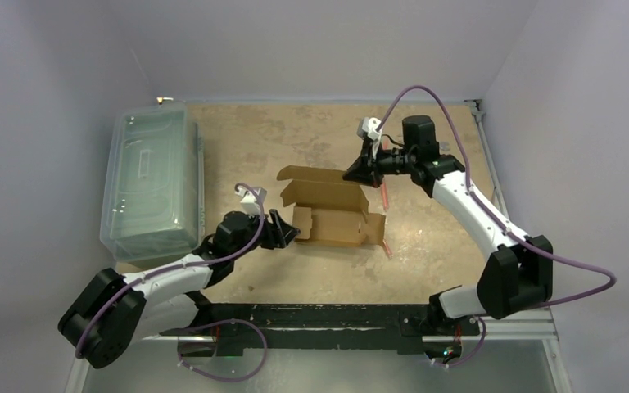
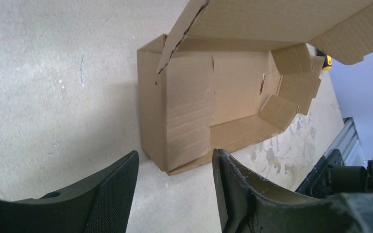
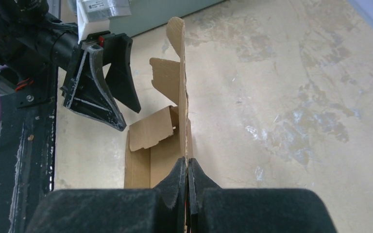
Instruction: Fold the paper box
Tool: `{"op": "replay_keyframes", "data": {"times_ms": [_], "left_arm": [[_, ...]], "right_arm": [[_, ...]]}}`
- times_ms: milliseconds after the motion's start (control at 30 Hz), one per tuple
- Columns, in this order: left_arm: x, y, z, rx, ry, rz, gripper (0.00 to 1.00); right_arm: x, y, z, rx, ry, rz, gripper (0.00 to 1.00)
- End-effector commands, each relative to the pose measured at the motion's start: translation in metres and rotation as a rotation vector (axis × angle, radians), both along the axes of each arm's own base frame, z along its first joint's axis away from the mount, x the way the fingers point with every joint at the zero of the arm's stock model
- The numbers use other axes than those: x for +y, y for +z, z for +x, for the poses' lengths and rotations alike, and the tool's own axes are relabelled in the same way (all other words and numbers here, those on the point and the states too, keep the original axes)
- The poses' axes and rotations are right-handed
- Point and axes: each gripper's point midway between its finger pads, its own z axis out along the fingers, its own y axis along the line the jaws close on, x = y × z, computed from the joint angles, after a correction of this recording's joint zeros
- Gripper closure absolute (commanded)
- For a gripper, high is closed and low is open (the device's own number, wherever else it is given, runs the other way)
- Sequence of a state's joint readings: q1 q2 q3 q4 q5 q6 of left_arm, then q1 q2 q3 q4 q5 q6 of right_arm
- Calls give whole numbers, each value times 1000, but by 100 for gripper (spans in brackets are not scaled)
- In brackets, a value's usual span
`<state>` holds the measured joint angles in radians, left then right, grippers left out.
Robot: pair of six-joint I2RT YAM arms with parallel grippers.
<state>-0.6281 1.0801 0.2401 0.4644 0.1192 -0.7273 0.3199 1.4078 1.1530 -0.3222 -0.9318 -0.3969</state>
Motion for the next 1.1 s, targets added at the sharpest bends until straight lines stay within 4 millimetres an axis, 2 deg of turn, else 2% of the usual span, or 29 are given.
{"op": "replay_keyframes", "data": {"times_ms": [0, 133, 267, 400, 533, 767, 1067], "left_arm": [[-2, 24, 26, -144, 16, 34, 44], [-1, 27, 29, -204, 27, 12, 44], [9, 24, 26, -251, 66, -10, 44], [18, 20, 20, -297, 88, -30, 44], [23, 11, 22, -296, 105, 1, 45], [22, 13, 19, -334, 96, -36, 45], [16, 8, 23, -299, 107, -72, 45]], "right_arm": [[7, 36, -3, -168, 13, 40, 100], [9, 36, -8, -228, 16, 38, 100], [8, 31, -11, -261, 21, 32, 100], [9, 24, -14, -278, 37, 15, 100], [9, 17, -19, -289, 60, 2, 100], [13, 12, -37, -318, 140, -5, 100], [15, 8, -40, -346, 152, -28, 100]]}}
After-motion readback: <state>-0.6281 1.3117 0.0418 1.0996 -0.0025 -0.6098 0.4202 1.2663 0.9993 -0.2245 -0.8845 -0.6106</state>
